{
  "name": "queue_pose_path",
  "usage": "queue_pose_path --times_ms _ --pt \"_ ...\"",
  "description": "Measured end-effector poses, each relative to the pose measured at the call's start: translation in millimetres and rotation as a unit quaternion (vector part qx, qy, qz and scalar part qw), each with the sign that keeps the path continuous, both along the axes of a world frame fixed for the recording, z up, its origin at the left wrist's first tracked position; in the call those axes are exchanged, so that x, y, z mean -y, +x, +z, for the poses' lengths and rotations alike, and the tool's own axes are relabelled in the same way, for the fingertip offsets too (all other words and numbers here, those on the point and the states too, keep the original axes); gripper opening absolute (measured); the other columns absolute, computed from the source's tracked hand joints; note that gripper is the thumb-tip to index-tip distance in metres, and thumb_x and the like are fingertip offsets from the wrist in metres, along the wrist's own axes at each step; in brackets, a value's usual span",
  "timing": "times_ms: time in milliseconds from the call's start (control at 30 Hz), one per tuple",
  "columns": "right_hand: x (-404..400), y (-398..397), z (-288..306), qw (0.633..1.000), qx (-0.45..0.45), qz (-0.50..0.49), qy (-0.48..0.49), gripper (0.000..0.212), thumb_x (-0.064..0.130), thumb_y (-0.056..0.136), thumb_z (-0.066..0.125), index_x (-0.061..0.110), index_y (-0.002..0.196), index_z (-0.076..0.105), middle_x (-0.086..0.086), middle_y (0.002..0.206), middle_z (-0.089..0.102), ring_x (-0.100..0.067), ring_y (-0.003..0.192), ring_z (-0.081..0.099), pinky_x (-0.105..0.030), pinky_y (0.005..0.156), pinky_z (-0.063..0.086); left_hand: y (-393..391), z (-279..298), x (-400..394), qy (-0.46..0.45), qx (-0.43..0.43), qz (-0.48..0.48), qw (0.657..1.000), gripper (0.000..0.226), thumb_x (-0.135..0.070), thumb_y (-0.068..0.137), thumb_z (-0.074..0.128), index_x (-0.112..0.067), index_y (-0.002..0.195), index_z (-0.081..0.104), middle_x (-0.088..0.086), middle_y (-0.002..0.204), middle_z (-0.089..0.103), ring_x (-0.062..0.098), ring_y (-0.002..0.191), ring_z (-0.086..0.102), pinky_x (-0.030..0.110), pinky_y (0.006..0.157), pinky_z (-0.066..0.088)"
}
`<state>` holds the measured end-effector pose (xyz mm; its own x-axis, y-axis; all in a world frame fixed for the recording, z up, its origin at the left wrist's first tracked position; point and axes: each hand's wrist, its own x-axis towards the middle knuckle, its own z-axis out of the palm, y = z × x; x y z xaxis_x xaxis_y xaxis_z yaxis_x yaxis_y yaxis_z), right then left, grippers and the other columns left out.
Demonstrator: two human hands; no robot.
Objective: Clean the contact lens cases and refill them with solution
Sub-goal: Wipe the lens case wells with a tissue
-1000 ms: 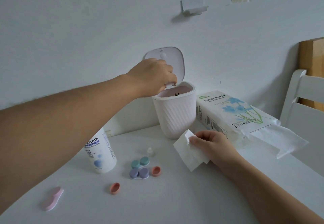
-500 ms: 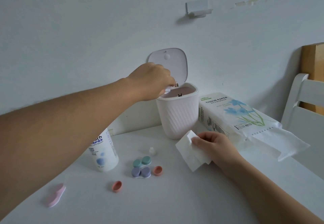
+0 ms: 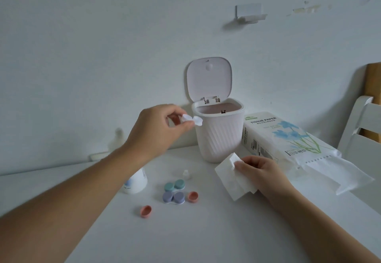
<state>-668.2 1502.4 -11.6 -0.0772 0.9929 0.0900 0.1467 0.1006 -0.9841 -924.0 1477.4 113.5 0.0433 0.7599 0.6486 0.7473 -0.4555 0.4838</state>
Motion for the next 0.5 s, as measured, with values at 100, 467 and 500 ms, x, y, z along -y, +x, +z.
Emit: queue_pose_path --times_ms 100,467,500 --pt "1 -1 1 1.000 0.006 -0.001 0.011 0.016 0.027 0.091 0.070 0.020 0.079 0.077 -0.002 0.066 0.072 -0.014 0.055 0.061 -0.026 0.048 0.046 -22 -34 35 -0.052 0.099 -0.033 0.993 0.010 -0.035 0.080 0.082 -0.037 0.086 0.075 -0.016 0.078 0.072 0.017 0.065 0.061 0.011 0.059 0.044" --pt "14 -33 43 0.990 0.035 0.013 0.137 0.015 0.021 0.093 0.070 0.024 0.080 0.077 0.002 0.063 0.072 -0.007 0.049 0.061 -0.018 0.043 0.044 -45 -92 76 -0.245 0.323 -0.102 0.908 0.030 -0.024 0.074 0.083 -0.036 0.101 0.077 -0.003 0.089 0.077 0.005 0.067 0.061 0.033 0.054 0.043" --pt "15 -41 49 0.985 0.064 0.013 0.158 0.015 0.022 0.093 0.070 0.025 0.079 0.077 0.004 0.063 0.071 -0.006 0.049 0.060 -0.017 0.043 0.043 -44 -94 77 -0.244 0.326 -0.117 0.906 0.032 -0.020 0.073 0.087 -0.033 0.101 0.077 -0.002 0.088 0.077 0.004 0.064 0.061 0.029 0.052 0.041"
